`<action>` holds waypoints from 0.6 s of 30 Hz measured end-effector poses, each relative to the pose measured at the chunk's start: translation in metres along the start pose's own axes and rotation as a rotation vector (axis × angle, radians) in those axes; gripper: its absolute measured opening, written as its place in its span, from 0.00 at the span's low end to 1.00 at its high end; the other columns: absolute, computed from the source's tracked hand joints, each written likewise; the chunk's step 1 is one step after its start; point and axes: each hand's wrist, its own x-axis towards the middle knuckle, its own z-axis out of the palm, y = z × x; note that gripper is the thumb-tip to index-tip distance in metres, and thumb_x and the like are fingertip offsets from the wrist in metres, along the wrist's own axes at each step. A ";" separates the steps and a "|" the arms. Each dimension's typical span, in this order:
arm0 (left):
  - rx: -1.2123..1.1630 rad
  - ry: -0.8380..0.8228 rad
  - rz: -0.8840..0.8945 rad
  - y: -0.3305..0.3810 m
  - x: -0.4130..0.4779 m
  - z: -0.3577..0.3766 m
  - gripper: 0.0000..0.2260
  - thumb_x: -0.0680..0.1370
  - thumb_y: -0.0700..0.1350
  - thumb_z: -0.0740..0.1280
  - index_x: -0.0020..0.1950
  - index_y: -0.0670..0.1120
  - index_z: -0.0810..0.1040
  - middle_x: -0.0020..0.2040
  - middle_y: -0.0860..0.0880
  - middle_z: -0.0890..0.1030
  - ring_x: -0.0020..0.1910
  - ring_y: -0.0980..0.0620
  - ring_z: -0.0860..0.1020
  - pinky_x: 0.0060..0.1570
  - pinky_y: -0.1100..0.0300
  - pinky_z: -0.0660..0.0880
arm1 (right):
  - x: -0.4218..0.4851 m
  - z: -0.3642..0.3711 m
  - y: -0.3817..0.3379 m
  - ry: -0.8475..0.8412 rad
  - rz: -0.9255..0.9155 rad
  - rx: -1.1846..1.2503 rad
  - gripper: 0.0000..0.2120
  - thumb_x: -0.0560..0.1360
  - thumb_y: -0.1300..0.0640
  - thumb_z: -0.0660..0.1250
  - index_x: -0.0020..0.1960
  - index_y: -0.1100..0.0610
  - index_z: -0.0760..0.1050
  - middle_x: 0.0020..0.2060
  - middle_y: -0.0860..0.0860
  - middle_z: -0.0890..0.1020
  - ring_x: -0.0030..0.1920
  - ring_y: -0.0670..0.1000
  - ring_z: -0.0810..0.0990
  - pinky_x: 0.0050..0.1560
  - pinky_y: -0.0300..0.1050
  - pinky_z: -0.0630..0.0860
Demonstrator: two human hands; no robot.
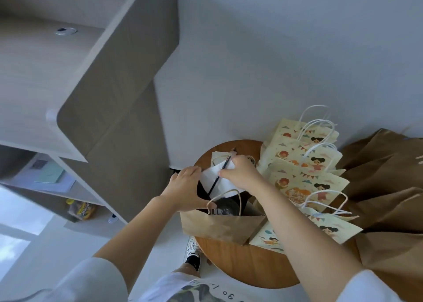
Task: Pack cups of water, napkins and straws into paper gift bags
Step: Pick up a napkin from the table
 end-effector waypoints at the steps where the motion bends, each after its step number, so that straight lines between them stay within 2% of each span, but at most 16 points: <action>1: -0.043 0.017 -0.010 -0.004 -0.002 -0.001 0.47 0.68 0.65 0.70 0.77 0.45 0.53 0.76 0.49 0.57 0.76 0.49 0.54 0.73 0.50 0.52 | 0.006 0.006 0.002 -0.024 0.043 -0.009 0.18 0.75 0.58 0.65 0.62 0.66 0.70 0.47 0.61 0.77 0.45 0.57 0.78 0.44 0.46 0.74; 2: -0.080 0.030 -0.015 -0.008 -0.004 -0.002 0.44 0.70 0.62 0.70 0.77 0.46 0.53 0.77 0.49 0.57 0.76 0.49 0.54 0.73 0.51 0.53 | 0.011 0.011 0.002 -0.046 0.079 -0.003 0.19 0.75 0.57 0.66 0.62 0.65 0.70 0.47 0.59 0.77 0.44 0.55 0.77 0.42 0.46 0.72; 4: -0.148 0.030 -0.011 -0.014 -0.007 -0.004 0.40 0.72 0.54 0.68 0.78 0.47 0.52 0.77 0.49 0.58 0.76 0.50 0.54 0.73 0.52 0.54 | 0.016 0.018 0.003 -0.102 0.145 0.031 0.24 0.74 0.56 0.68 0.66 0.62 0.67 0.56 0.58 0.76 0.52 0.55 0.78 0.43 0.44 0.70; 5: -0.166 0.020 -0.006 -0.016 -0.008 -0.004 0.39 0.72 0.50 0.68 0.78 0.47 0.51 0.77 0.49 0.57 0.76 0.50 0.54 0.73 0.52 0.54 | 0.019 0.021 0.005 -0.139 0.164 0.063 0.24 0.73 0.55 0.70 0.66 0.59 0.69 0.57 0.57 0.76 0.53 0.54 0.77 0.43 0.43 0.69; 7: -0.148 -0.016 0.001 -0.018 -0.011 -0.005 0.40 0.72 0.48 0.68 0.78 0.46 0.49 0.77 0.49 0.54 0.76 0.50 0.51 0.74 0.52 0.52 | 0.022 0.022 0.009 -0.181 0.143 0.098 0.11 0.70 0.55 0.74 0.49 0.53 0.75 0.44 0.53 0.77 0.42 0.49 0.77 0.38 0.42 0.68; 8: -0.121 -0.038 0.003 -0.018 -0.011 -0.006 0.41 0.72 0.47 0.68 0.78 0.46 0.47 0.78 0.49 0.52 0.77 0.50 0.50 0.74 0.52 0.51 | 0.023 0.022 0.012 -0.182 0.133 0.122 0.10 0.68 0.54 0.76 0.45 0.54 0.76 0.41 0.51 0.78 0.41 0.48 0.77 0.40 0.41 0.72; 9: -0.090 -0.063 0.003 -0.019 -0.011 -0.005 0.43 0.72 0.48 0.69 0.78 0.46 0.45 0.78 0.49 0.50 0.77 0.49 0.48 0.74 0.51 0.50 | 0.025 0.021 0.016 -0.174 0.124 0.139 0.11 0.67 0.54 0.76 0.46 0.54 0.78 0.43 0.50 0.80 0.45 0.48 0.78 0.46 0.42 0.75; 11: -0.023 -0.115 0.000 -0.018 -0.009 -0.003 0.47 0.71 0.49 0.71 0.78 0.46 0.41 0.78 0.49 0.46 0.77 0.47 0.45 0.74 0.49 0.49 | 0.025 0.014 0.022 -0.139 0.116 0.174 0.17 0.68 0.53 0.75 0.55 0.55 0.77 0.50 0.50 0.80 0.52 0.49 0.79 0.55 0.46 0.77; 14: 0.078 -0.164 0.004 -0.014 -0.003 0.002 0.52 0.69 0.48 0.74 0.77 0.46 0.36 0.78 0.46 0.42 0.77 0.43 0.43 0.75 0.46 0.48 | 0.016 0.001 0.034 -0.092 0.071 0.223 0.07 0.75 0.58 0.67 0.52 0.54 0.77 0.49 0.50 0.80 0.50 0.48 0.80 0.55 0.46 0.79; 16: 0.165 -0.165 0.008 -0.011 0.002 0.005 0.56 0.68 0.48 0.76 0.76 0.45 0.33 0.78 0.44 0.40 0.77 0.42 0.42 0.75 0.43 0.48 | 0.005 -0.010 0.045 0.033 0.032 0.210 0.06 0.77 0.62 0.63 0.49 0.53 0.77 0.47 0.50 0.81 0.50 0.49 0.80 0.54 0.44 0.78; 18: 0.230 -0.139 0.000 -0.009 0.007 0.008 0.56 0.68 0.48 0.76 0.76 0.45 0.32 0.77 0.43 0.40 0.77 0.41 0.42 0.74 0.43 0.47 | -0.005 -0.020 0.058 0.199 -0.012 0.086 0.10 0.77 0.64 0.60 0.53 0.54 0.76 0.53 0.50 0.79 0.55 0.49 0.77 0.56 0.42 0.74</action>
